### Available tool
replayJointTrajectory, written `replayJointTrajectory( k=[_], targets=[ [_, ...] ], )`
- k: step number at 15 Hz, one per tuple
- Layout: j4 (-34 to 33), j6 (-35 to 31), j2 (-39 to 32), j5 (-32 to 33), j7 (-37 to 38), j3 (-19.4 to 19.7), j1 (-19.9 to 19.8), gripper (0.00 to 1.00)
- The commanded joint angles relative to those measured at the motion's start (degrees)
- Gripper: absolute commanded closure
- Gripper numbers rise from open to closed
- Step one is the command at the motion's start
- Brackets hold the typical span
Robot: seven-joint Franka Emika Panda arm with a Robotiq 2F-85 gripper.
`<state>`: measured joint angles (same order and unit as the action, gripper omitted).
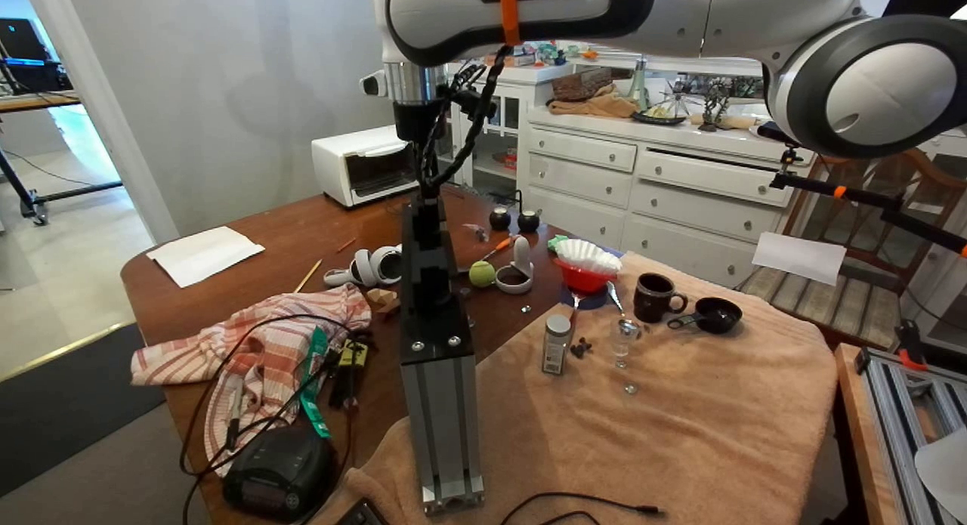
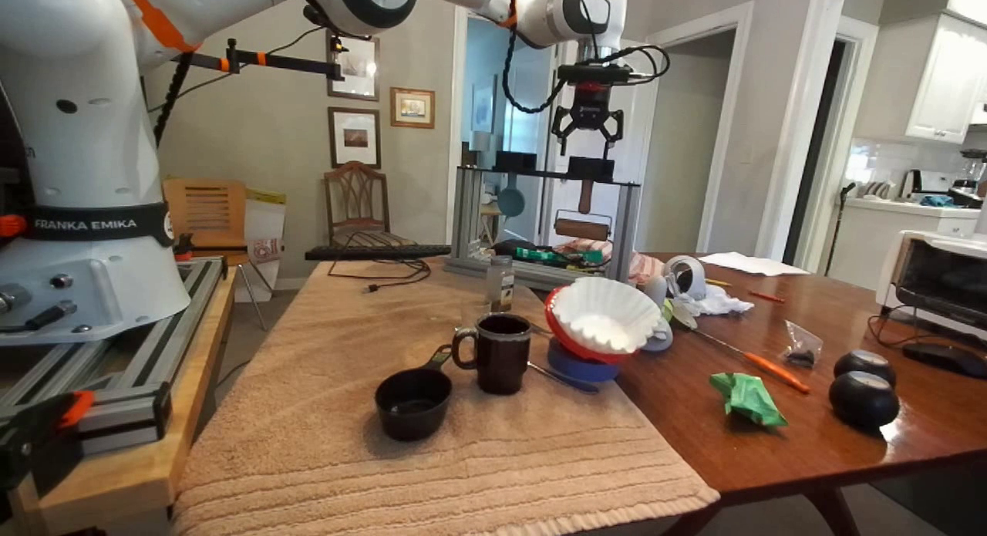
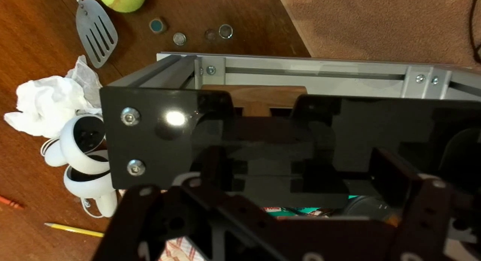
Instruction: Roll the wooden roller over the towel.
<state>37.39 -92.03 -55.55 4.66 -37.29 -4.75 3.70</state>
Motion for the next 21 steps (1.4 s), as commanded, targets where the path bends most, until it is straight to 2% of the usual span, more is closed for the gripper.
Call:
replayJointTrajectory(
  k=[1,10,11,12,13,15,19,21],
  targets=[
    [-2.91,0.94,-2.19,0.12,-1.24,-0.08,0.19,0.00],
    [-3.66,-2.17,-3.46,0.13,0.71,0.10,1.23,0.01],
    [-3.85,-2.25,-3.56,0.17,0.91,0.19,1.26,0.26],
    [-3.97,-2.18,-3.59,0.20,0.98,0.23,1.27,0.26],
    [-4.09,-2.15,-3.63,0.22,1.04,0.30,1.24,0.32],
    [-4.39,-2.32,-3.72,0.39,1.13,0.56,1.21,0.50],
    [-4.73,-2.79,-3.81,0.68,1.15,1.17,1.26,0.77],
    [-4.68,-2.57,-3.81,0.64,1.35,1.17,1.33,0.78]
  ],
)
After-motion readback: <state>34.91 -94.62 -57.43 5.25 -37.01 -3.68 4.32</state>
